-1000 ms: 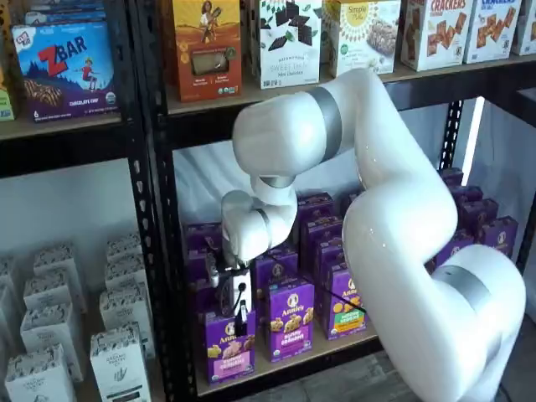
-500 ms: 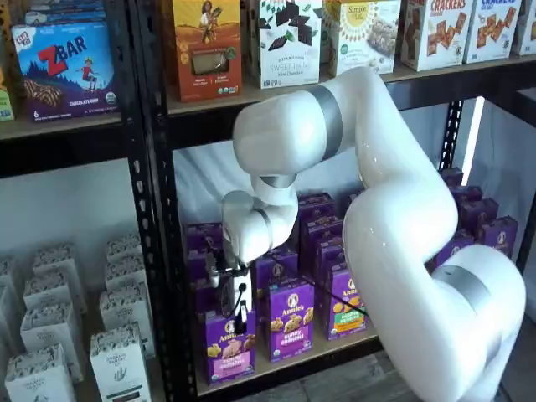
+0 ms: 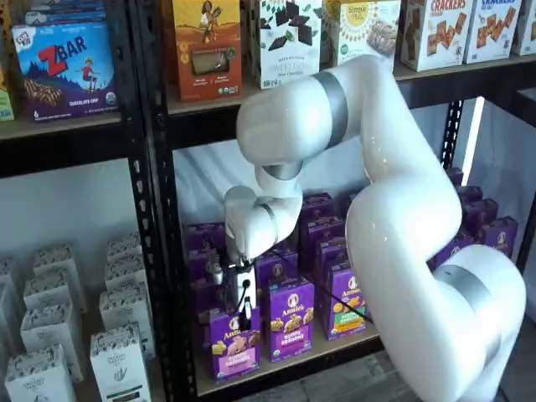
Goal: Pick up the purple box with a pink patch in the middle, on the bottom shelf, the first box from the left
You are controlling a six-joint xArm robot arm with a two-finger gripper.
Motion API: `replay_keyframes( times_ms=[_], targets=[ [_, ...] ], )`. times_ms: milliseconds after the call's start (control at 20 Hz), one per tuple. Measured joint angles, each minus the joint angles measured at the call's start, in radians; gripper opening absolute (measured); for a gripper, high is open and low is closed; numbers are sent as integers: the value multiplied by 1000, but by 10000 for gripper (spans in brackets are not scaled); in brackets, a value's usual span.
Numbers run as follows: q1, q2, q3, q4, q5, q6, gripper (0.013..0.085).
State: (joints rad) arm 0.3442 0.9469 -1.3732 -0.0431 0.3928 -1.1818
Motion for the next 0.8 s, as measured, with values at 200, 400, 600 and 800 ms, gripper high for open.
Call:
replay_keyframes(
  times_ms=[200,400,600,800],
  targets=[
    [-6,-65,84,-40,-7,30,330],
    [-13,-158,202,-87,-27,68,330],
    [-14,-260,321,-98,-39,76,330],
    [-16,-352,420,-78,-54,57,330]
  ],
)
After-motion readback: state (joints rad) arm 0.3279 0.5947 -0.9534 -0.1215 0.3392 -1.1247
